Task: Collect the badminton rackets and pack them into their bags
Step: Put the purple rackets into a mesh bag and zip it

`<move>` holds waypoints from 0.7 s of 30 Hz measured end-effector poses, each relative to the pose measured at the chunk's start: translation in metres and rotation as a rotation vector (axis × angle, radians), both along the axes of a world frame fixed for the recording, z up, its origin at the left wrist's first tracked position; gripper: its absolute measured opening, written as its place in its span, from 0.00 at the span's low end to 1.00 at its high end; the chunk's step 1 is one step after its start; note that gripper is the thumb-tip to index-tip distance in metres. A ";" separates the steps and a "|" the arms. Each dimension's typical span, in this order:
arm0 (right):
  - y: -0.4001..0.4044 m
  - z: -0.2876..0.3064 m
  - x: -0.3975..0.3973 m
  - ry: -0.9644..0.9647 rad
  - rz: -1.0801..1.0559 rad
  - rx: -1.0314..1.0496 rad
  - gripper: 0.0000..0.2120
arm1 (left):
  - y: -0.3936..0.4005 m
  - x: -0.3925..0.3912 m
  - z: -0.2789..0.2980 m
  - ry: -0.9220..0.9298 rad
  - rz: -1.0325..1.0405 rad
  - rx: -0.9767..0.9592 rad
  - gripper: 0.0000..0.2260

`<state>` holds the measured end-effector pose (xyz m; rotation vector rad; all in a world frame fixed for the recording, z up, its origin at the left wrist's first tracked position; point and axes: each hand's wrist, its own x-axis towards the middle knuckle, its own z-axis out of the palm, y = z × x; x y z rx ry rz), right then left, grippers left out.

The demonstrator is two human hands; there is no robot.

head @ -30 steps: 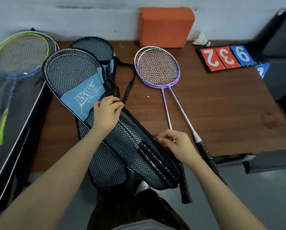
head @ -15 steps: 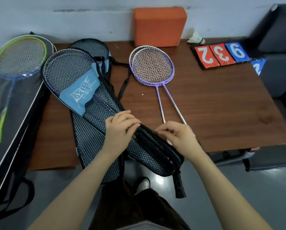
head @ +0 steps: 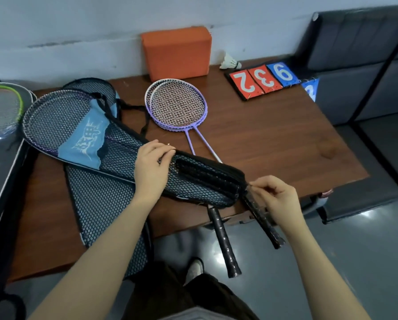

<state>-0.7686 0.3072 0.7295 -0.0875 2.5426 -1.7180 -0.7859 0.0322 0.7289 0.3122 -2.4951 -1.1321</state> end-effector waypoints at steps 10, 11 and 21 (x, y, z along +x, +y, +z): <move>-0.015 -0.017 -0.006 0.090 0.011 0.222 0.05 | -0.012 -0.005 -0.016 -0.002 -0.136 -0.259 0.07; -0.021 -0.018 -0.008 0.129 0.014 0.260 0.09 | -0.014 -0.004 -0.020 -0.016 -0.156 -0.286 0.08; -0.103 -0.043 -0.052 0.100 0.168 0.664 0.20 | -0.032 0.041 -0.055 -0.333 0.141 -0.172 0.21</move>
